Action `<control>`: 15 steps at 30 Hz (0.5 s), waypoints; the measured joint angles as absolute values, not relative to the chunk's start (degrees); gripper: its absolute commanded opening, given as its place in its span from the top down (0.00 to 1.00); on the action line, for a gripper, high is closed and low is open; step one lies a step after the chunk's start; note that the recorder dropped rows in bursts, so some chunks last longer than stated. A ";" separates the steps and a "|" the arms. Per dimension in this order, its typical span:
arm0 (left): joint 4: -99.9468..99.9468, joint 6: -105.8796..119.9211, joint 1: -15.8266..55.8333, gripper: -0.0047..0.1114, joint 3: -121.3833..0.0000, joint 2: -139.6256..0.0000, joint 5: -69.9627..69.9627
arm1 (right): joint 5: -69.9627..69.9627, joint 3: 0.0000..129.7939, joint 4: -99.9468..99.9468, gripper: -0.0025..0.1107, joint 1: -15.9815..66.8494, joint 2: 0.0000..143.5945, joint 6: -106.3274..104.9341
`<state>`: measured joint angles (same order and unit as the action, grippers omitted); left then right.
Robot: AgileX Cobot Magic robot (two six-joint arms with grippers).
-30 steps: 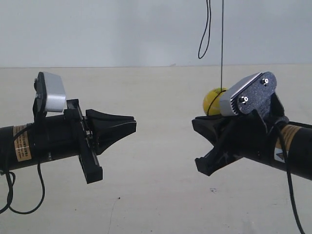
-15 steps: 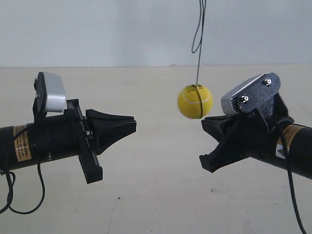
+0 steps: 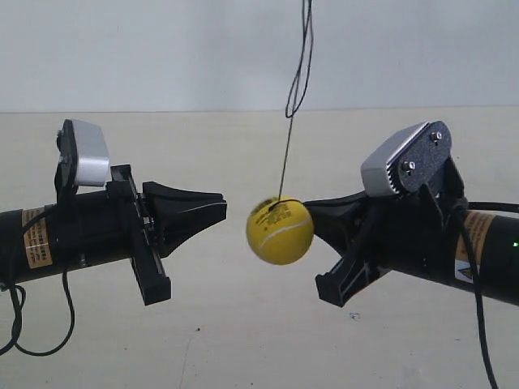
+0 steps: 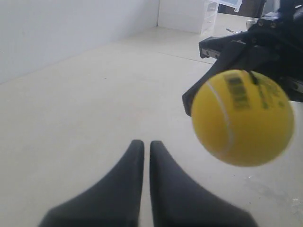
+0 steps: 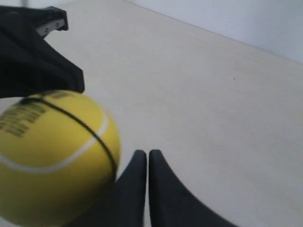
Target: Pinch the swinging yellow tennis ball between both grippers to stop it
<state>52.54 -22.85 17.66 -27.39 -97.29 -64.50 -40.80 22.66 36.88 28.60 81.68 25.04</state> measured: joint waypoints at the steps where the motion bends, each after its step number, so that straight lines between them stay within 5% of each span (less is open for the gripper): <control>1: 52.54 -22.85 17.66 0.92 -27.39 -97.29 -64.50 | -41.46 22.66 37.47 0.98 28.60 81.68 25.68; 15: 53.57 -22.85 17.66 0.92 -27.39 -97.29 -64.60 | -42.73 22.66 40.00 0.98 28.60 81.68 29.21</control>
